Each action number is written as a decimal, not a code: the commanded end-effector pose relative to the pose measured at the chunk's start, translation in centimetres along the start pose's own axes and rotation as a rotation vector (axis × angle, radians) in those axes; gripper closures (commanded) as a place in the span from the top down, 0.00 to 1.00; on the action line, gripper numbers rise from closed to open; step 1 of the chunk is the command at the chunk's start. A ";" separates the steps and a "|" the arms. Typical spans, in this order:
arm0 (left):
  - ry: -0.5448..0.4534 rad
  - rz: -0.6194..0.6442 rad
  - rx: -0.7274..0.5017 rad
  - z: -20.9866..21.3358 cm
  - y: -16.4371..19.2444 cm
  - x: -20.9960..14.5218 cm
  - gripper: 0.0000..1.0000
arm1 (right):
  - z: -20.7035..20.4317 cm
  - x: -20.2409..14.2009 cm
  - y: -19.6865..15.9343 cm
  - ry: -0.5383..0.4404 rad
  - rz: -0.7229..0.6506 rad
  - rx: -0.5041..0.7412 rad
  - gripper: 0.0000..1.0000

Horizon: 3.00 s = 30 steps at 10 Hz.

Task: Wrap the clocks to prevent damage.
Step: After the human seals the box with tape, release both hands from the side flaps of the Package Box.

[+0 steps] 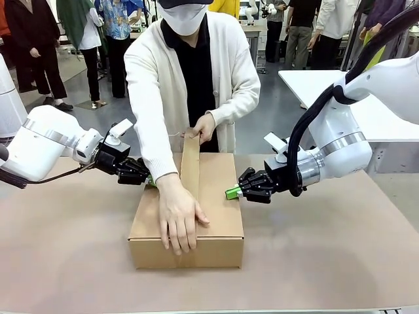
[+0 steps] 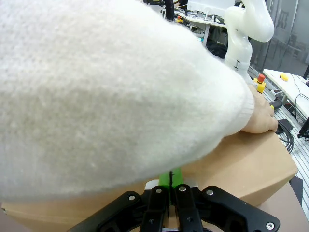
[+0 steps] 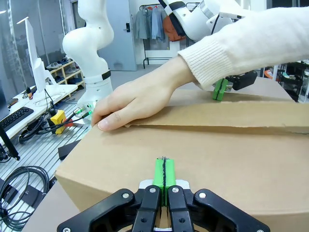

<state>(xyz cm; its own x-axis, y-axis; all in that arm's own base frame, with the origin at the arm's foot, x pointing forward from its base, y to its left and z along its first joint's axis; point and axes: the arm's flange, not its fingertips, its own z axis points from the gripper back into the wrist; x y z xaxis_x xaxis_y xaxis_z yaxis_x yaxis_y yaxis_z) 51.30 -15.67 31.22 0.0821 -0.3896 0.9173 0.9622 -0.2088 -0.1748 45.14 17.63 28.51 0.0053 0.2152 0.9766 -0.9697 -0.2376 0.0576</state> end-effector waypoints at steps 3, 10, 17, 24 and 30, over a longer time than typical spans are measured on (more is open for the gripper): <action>0.001 0.004 0.004 -0.1 0.0 -0.2 0.00 | -0.1 -0.2 0.0 0.002 -0.004 -0.004 0.01; 0.001 0.004 0.004 -0.1 0.0 -0.2 0.00 | -0.1 -0.2 0.0 0.002 -0.004 -0.004 0.01; 0.001 0.004 0.004 -0.1 0.0 -0.2 0.00 | -0.1 -0.2 0.0 0.002 -0.004 -0.004 0.01; 0.001 0.004 0.004 -0.1 0.0 -0.2 0.00 | -0.1 -0.2 0.0 0.002 -0.004 -0.004 0.01; 0.001 0.004 0.004 -0.1 0.0 -0.2 0.00 | -0.1 -0.2 0.0 0.002 -0.004 -0.004 0.01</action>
<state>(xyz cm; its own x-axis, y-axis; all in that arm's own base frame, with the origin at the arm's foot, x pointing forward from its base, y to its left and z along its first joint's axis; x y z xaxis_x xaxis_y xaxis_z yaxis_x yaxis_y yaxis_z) 51.30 -15.68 31.19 0.0826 -0.3894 0.9174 0.9620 -0.2092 -0.1754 45.14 17.63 28.51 0.0054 0.2152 0.9765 -0.9696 -0.2376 0.0577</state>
